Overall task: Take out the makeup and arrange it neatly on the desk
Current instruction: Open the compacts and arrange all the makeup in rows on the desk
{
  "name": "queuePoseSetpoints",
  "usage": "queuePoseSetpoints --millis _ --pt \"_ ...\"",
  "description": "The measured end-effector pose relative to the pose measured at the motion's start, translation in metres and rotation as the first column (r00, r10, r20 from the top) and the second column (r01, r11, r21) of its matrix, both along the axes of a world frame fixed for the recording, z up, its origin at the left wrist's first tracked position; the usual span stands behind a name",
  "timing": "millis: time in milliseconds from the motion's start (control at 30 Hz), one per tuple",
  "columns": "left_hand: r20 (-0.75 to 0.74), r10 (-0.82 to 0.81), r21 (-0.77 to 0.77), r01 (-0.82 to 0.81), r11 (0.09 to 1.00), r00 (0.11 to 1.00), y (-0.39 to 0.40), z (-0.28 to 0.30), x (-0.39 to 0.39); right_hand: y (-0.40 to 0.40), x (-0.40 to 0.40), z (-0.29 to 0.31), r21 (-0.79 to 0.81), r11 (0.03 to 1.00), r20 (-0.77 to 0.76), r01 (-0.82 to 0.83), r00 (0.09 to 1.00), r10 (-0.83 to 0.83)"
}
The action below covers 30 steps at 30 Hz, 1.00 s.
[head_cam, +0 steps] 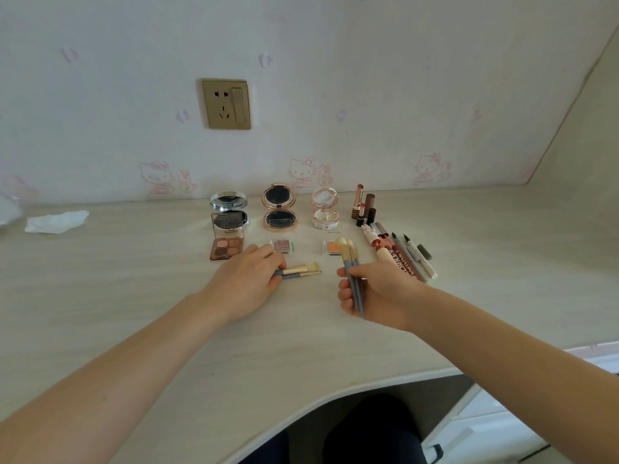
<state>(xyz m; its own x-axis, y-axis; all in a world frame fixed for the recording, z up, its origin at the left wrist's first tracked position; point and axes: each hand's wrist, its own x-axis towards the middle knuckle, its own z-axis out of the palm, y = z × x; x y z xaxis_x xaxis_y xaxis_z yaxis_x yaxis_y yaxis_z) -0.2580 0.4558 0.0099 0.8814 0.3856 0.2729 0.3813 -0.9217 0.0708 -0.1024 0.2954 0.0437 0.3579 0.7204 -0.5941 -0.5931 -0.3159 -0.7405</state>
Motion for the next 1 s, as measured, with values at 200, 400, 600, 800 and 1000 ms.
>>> queuePoseSetpoints --millis 200,400,600,800,1000 --pt "0.047 0.036 -0.005 -0.036 0.999 0.998 -0.004 0.003 -0.001 -0.003 -0.022 0.006 -0.005 0.999 -0.121 0.036 0.992 -0.036" --pt "0.273 0.172 -0.566 0.014 0.824 0.947 -0.023 0.021 0.011 -0.004 -0.036 0.007 0.071 0.997 -0.091 -0.021 0.996 0.027" --pt "0.162 0.330 -0.984 0.127 0.127 0.930 -0.033 0.034 0.017 -0.002 -0.047 0.007 0.158 0.976 0.034 -0.151 0.988 0.148" --pt "0.155 0.290 -0.987 0.161 0.000 0.944 -0.035 0.036 0.017 0.000 -0.051 0.006 0.173 0.963 0.085 -0.208 0.977 0.196" --pt "0.206 0.302 -0.977 0.214 0.006 0.931 -0.034 0.037 0.018 -0.001 -0.051 0.002 0.148 0.956 0.160 -0.251 0.961 0.228"
